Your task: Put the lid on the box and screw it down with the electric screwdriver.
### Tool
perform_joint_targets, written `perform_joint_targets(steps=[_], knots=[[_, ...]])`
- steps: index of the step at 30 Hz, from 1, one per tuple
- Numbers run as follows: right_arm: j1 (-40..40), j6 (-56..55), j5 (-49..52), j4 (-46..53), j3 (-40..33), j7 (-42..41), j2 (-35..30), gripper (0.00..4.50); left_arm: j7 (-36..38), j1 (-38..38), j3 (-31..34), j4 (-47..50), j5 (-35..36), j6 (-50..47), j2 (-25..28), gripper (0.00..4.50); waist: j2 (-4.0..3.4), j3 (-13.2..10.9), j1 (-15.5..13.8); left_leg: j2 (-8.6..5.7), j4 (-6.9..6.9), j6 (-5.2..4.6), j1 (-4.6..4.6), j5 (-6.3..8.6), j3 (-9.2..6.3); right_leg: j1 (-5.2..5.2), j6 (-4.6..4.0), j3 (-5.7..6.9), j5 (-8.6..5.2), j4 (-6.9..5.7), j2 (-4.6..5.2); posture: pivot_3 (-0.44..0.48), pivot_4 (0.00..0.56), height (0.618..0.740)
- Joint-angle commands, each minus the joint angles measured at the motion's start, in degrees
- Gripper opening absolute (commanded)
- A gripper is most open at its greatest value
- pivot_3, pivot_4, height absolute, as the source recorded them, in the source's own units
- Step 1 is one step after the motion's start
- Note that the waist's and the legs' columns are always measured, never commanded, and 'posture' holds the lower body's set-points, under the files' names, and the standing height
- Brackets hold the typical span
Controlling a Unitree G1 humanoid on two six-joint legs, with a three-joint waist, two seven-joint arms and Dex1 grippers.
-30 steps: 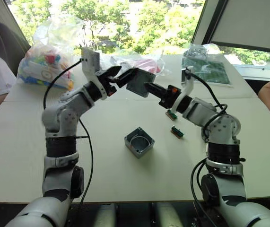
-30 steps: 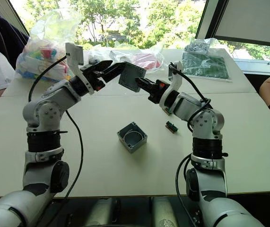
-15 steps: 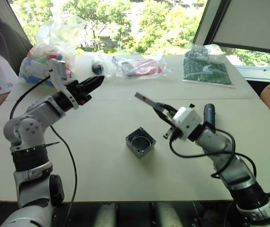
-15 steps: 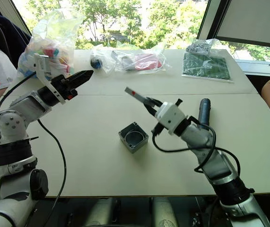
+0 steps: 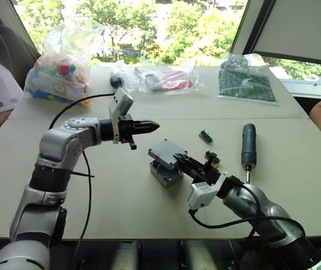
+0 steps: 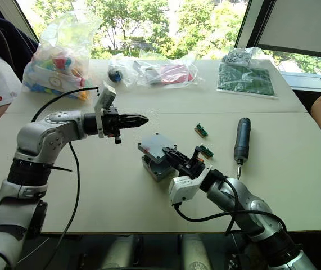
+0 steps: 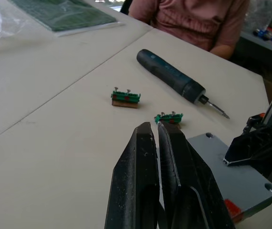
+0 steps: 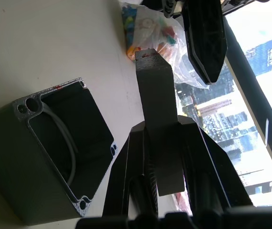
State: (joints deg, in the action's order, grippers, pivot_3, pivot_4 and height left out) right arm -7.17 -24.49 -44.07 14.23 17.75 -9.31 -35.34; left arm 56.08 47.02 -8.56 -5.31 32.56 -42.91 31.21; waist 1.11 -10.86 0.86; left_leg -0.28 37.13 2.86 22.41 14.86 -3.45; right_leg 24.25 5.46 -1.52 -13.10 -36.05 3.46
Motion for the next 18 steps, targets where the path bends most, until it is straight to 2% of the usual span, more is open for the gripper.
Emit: perform_joint_targets(steps=[1,18], knots=[[0.99,0.78,-2.71,1.55,-0.17,0.95,1.27,0.20,5.24,2.14,-3.26,-4.44,-3.96,4.42,-0.76,0.18,0.00,0.00,0.22,0.00,0.00,-0.01,0.01,0.00,0.01,0.00,0.00,0.00,0.00,0.00,0.00,0.000,0.150,0.740],[6.81,3.88,-10.96,3.31,0.82,1.70,3.28,0.20,15.16,3.73,-10.03,-11.87,-13.68,11.43,-5.21,0.18,0.00,0.00,0.09,0.01,0.02,-0.03,-0.01,0.01,-0.02,-0.01,0.01,0.00,0.00,-0.04,-0.02,0.000,0.150,0.740]])
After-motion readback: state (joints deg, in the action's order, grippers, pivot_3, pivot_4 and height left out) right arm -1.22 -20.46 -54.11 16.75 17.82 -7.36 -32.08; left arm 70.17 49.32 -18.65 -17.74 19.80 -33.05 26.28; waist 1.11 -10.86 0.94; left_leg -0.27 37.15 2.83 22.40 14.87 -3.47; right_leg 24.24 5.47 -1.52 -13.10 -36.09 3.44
